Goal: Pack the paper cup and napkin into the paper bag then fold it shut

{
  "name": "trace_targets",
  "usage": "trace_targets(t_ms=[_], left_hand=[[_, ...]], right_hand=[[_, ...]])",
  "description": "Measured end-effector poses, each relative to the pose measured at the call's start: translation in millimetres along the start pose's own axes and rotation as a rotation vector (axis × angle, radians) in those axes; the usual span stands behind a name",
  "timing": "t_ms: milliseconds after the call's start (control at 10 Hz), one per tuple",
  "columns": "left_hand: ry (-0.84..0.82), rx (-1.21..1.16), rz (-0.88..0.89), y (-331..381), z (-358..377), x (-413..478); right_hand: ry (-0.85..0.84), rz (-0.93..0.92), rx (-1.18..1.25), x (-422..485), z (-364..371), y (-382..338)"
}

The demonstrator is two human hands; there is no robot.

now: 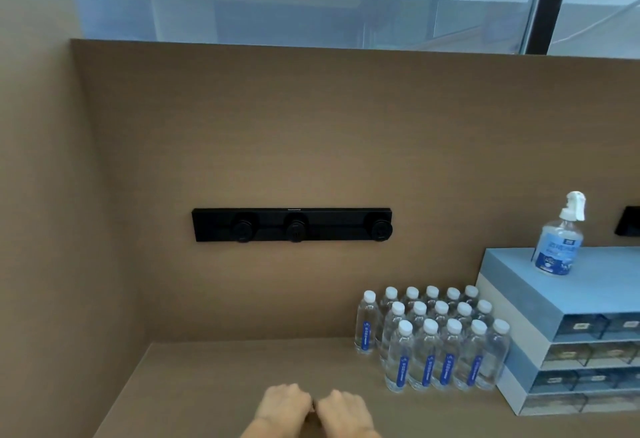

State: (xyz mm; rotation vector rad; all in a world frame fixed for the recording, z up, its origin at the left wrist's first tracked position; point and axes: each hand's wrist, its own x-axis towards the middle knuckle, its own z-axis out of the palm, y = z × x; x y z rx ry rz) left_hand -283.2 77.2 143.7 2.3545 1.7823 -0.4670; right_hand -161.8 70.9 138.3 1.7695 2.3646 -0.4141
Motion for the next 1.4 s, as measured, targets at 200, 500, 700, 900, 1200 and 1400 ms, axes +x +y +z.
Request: trace_targets(t_ms=[200,500,700,900,1200,1400], left_hand=[[0.078,0.052,-0.002,6,4,-10],[0.124,0.016,-0.035,12,8,-12],[0.129,-0.042,-0.042,8,14,-13],[0.130,-0.066,-0.052,2,26,-6],[0.067,0.010,-0.027,0,16,3],[0.026,-0.011,-0.021,-1,-14,5]], right_hand=[[0.043,0.014,-0.030,-12,2,4],[0.136,0.021,-0.019,-14,10,5],[0.170,0.011,-0.005,-14,13,5],[0.166,0.033,-0.005,-9,22,9],[0.104,0.035,-0.035,-1,17,7],[0.096,0.019,-0.041,3,-9,5]])
